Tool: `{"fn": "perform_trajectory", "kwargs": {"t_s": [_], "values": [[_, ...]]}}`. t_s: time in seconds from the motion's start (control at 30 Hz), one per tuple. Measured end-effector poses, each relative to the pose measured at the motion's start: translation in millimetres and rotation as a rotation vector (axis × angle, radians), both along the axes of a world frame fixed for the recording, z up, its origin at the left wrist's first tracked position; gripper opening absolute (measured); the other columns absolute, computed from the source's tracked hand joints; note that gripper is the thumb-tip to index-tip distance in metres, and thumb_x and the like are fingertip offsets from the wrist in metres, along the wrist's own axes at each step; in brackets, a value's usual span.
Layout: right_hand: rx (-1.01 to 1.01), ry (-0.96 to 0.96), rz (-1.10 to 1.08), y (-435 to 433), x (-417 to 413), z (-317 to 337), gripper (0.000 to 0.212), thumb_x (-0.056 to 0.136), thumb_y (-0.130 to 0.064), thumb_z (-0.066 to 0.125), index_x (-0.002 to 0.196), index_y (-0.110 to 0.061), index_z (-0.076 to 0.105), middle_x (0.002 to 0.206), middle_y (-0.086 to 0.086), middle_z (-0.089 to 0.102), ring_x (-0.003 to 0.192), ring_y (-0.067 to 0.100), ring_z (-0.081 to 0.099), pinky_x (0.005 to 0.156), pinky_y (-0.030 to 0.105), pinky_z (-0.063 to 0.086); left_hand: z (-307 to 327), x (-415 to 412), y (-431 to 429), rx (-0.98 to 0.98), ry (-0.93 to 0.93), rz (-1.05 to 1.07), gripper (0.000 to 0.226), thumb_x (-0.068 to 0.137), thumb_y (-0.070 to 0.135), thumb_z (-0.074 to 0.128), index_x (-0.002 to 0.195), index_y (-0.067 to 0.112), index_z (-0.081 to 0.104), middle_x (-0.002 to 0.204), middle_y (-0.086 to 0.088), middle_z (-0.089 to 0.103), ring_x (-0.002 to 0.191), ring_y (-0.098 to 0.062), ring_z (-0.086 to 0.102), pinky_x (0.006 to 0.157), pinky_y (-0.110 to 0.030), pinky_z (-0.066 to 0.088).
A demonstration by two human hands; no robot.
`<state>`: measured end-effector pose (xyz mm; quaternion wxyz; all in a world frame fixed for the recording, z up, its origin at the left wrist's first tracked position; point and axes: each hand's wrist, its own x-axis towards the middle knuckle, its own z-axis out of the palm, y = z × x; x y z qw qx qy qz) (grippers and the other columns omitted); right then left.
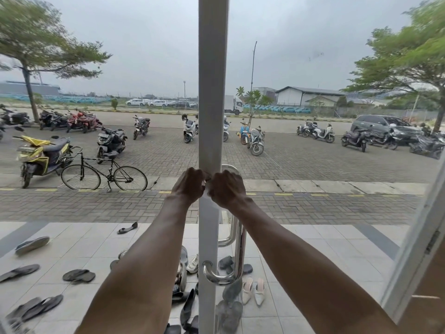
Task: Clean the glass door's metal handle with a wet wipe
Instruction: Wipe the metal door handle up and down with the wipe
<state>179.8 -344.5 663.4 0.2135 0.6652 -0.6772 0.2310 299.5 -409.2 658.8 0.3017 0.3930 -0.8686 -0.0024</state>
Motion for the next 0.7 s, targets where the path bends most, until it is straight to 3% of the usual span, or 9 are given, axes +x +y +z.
{"fn": "perform_trajectory", "kwargs": {"t_s": [0.07,0.2,0.37,0.5,0.7], "values": [[-0.027,0.034,0.012,-0.8,1.2,-3.0,0.017,0.084,-0.026,0.067,0.085,-0.012,0.075,0.083,0.013,0.074,0.083,0.031,0.072,0.071,0.032,0.052,0.4,0.2,0.3,0.001,0.006,-0.001,0.034,0.074,0.001,0.063,0.097,0.022,0.076,0.093,-0.007,0.077,0.093,-0.025,0.073,0.077,-0.031,0.057],[-0.028,0.116,0.010,10.0,-12.4,-13.8,0.023,0.087,-0.030,0.062,0.104,-0.019,0.073,0.093,0.008,0.075,0.091,0.028,0.071,0.076,0.032,0.052,1.2,-2.2,4.9,0.003,0.005,-0.001,0.035,0.081,0.004,0.064,0.108,0.024,0.076,0.104,-0.010,0.076,0.100,-0.028,0.071,0.085,-0.036,0.057],[-0.005,0.130,-0.024,20.8,-29.2,-13.5,0.023,0.087,-0.029,0.066,0.105,-0.016,0.071,0.094,0.012,0.073,0.090,0.031,0.070,0.078,0.035,0.052,4.1,-6.9,9.0,0.013,0.017,0.031,0.042,0.084,-0.003,0.062,0.114,0.023,0.075,0.111,-0.013,0.074,0.105,-0.030,0.069,0.091,-0.035,0.055],[0.011,0.161,-0.037,14.2,-16.3,-6.4,0.020,0.084,-0.025,0.069,0.099,-0.013,0.074,0.092,0.012,0.074,0.091,0.029,0.071,0.078,0.033,0.052,4.9,-8.8,12.2,0.039,0.043,0.061,0.036,0.084,-0.003,0.062,0.108,0.019,0.076,0.106,-0.016,0.074,0.104,-0.030,0.069,0.086,-0.035,0.056],[-0.029,0.189,0.000,6.9,-8.8,-14.0,0.024,0.088,-0.026,0.065,0.111,-0.023,0.071,0.095,0.009,0.074,0.092,0.029,0.071,0.079,0.035,0.053,6.0,-6.3,14.8,0.047,0.016,0.056,0.024,0.089,0.006,0.058,0.102,0.016,0.076,0.101,-0.018,0.073,0.103,-0.034,0.069,0.080,-0.041,0.057]]}}
